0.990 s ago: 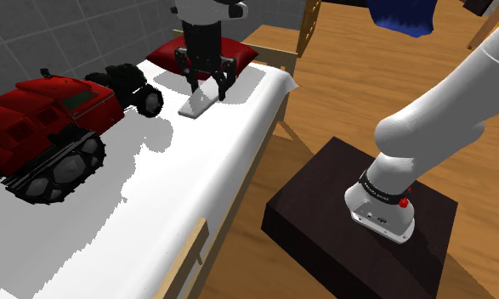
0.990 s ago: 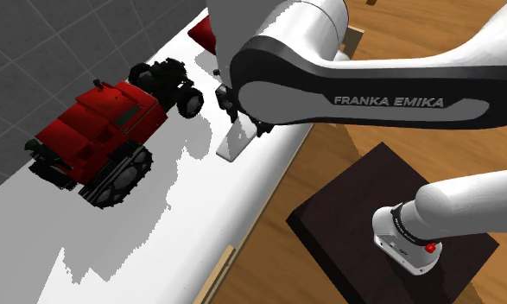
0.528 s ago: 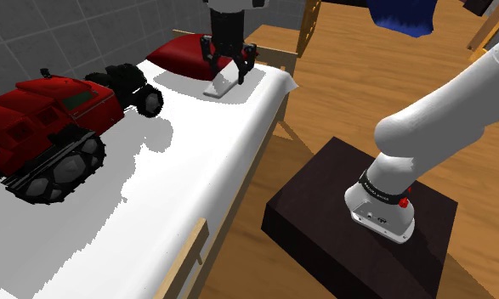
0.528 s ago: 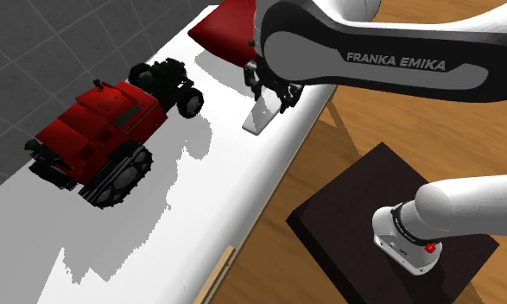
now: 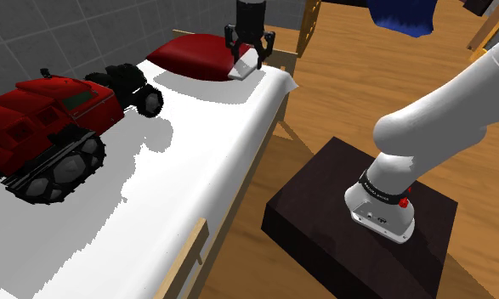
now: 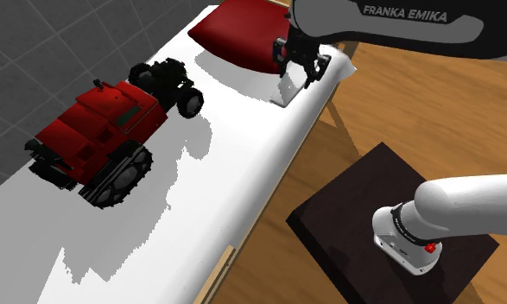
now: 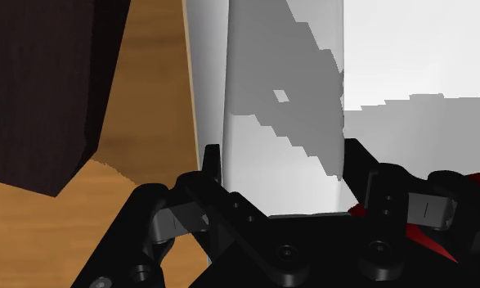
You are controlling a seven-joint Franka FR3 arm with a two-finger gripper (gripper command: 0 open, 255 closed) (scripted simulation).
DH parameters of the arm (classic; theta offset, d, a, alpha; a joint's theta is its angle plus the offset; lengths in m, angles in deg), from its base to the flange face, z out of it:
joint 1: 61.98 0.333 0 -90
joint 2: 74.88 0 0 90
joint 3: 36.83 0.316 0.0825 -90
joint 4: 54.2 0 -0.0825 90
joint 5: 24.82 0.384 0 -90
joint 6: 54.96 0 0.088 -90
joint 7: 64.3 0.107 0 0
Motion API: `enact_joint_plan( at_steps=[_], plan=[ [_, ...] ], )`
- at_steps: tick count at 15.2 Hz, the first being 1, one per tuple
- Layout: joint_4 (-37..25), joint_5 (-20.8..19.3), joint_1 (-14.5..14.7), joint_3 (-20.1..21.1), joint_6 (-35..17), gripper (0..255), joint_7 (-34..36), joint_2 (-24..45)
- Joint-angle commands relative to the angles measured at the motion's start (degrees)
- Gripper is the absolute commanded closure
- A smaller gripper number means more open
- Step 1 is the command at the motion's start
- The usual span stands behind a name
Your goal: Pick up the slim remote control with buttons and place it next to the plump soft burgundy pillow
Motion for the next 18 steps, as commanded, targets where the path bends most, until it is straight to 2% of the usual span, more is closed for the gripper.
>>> enact_joint_plan(
  at_steps=[1, 9, 15, 17, 18],
  plan=[
    [0.3, -0.7, -1.1, -1.6, -0.4, 255, -2.6, 0.6],
    [-3.0, -5.0, -5.8, -6.7, -0.8, 255, -10.6, 5.9],
    [-8.2, -9.1, -9.1, -9.5, -0.4, 255, -15.4, 12.1],
    [-11.7, -11.2, -10.5, -10.8, 0.1, 255, -17.3, 15.6],
    [-11.0, -11.3, -10.5, -10.7, -0.6, 255, -17.3, 15.7]
  ],
)
